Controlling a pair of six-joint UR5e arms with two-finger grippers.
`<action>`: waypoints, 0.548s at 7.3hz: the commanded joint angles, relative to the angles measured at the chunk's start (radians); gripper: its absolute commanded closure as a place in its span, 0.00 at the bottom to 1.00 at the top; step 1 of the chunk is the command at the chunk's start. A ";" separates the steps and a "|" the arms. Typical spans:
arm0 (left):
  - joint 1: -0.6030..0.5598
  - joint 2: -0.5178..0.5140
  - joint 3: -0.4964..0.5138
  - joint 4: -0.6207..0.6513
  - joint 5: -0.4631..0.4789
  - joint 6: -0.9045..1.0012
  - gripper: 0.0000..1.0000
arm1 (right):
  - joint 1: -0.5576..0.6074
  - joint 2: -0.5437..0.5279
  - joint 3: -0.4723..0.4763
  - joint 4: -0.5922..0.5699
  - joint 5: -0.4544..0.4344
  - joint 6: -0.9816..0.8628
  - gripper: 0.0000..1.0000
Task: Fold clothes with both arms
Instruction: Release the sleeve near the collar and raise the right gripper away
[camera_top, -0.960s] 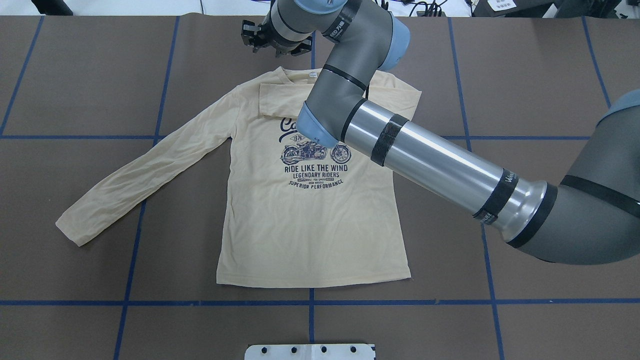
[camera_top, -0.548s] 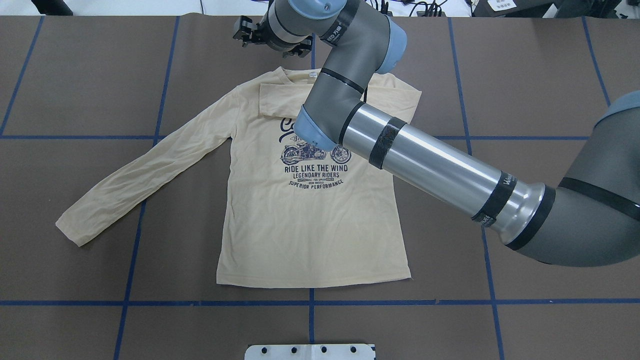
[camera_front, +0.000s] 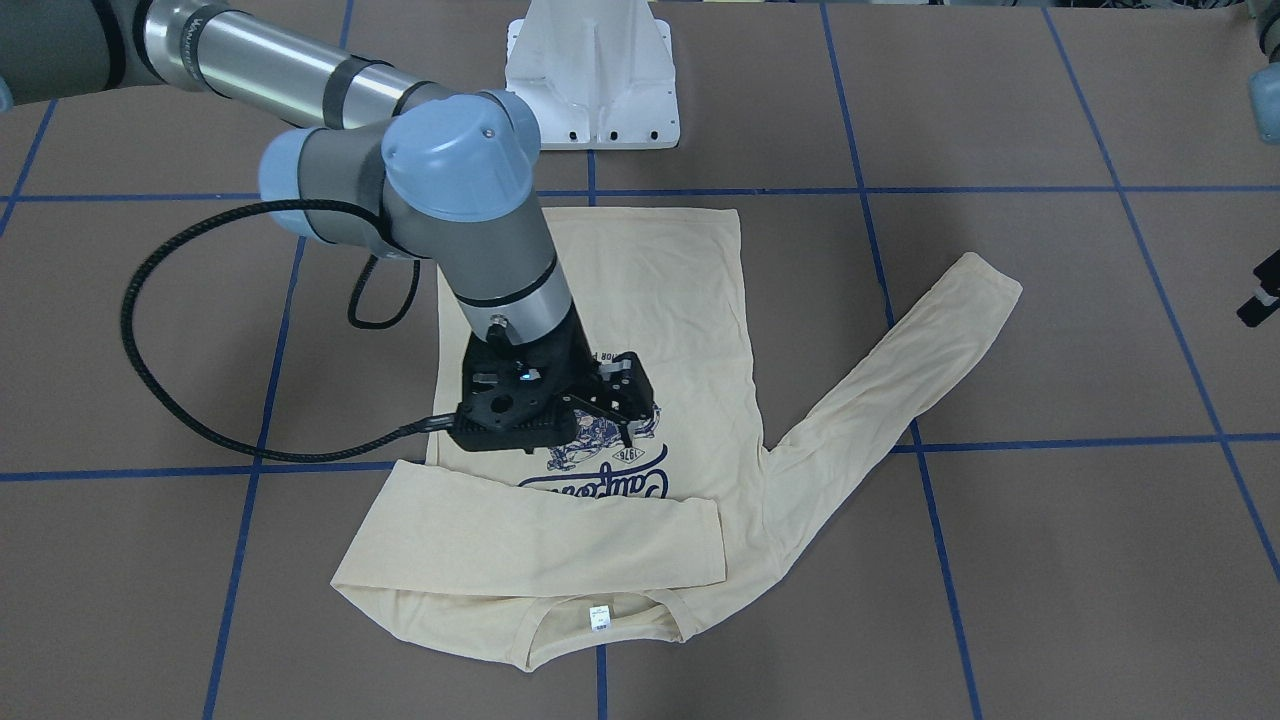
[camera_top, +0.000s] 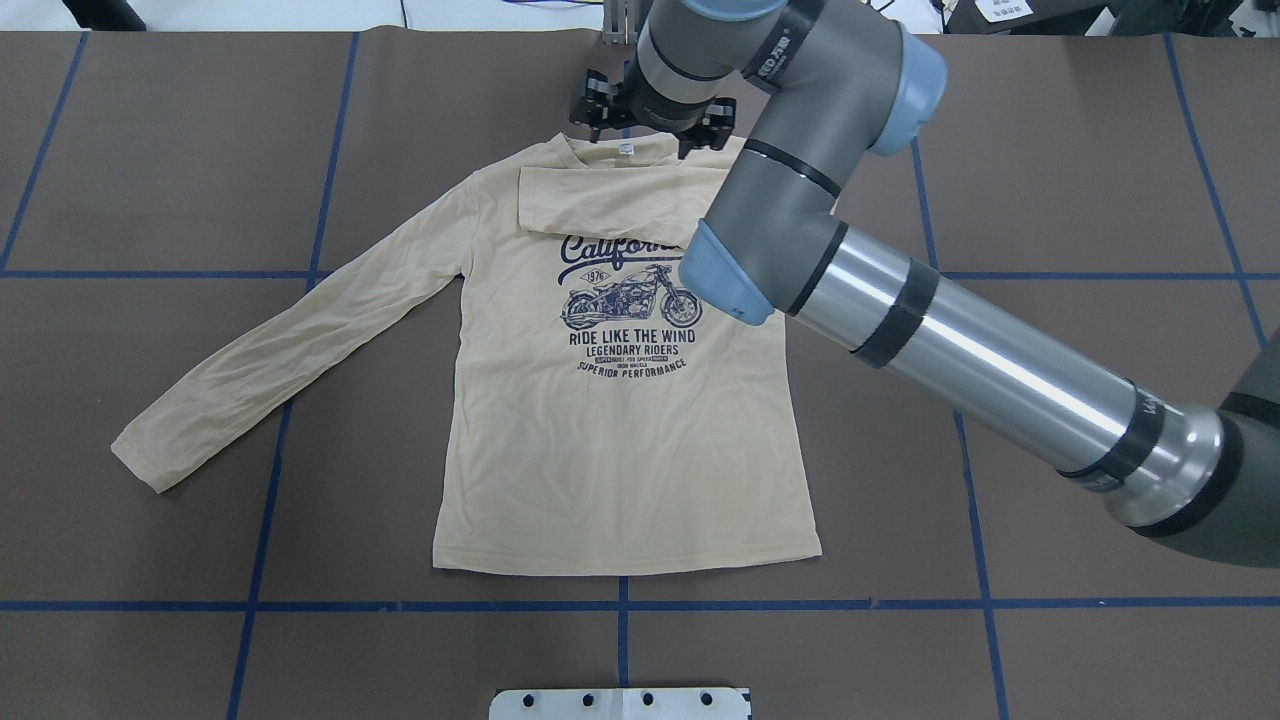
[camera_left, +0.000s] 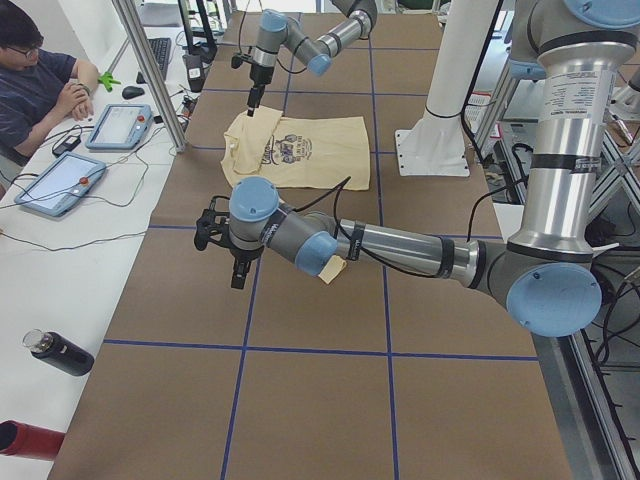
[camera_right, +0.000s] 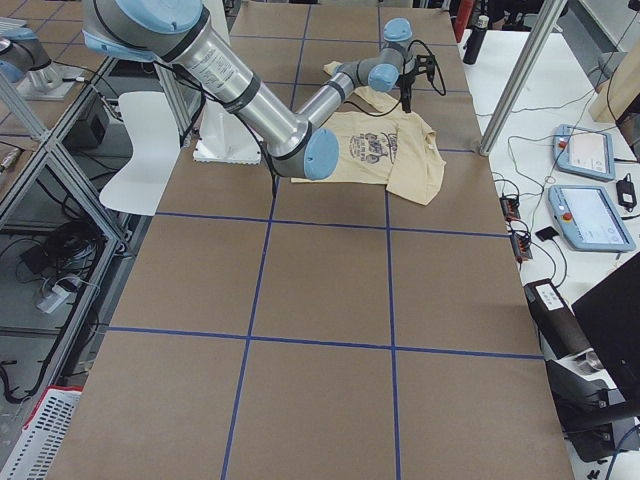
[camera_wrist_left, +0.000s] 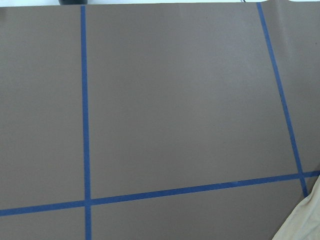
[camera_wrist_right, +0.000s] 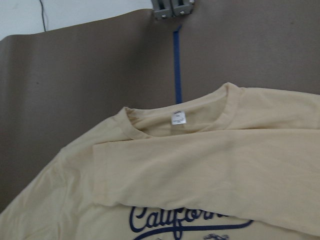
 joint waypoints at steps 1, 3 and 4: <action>0.159 0.097 -0.054 -0.189 0.074 -0.290 0.01 | 0.049 -0.165 0.232 -0.291 0.046 -0.174 0.00; 0.367 0.192 -0.183 -0.195 0.285 -0.506 0.01 | 0.070 -0.326 0.398 -0.364 0.049 -0.291 0.00; 0.432 0.200 -0.193 -0.196 0.346 -0.565 0.01 | 0.073 -0.395 0.451 -0.362 0.063 -0.325 0.00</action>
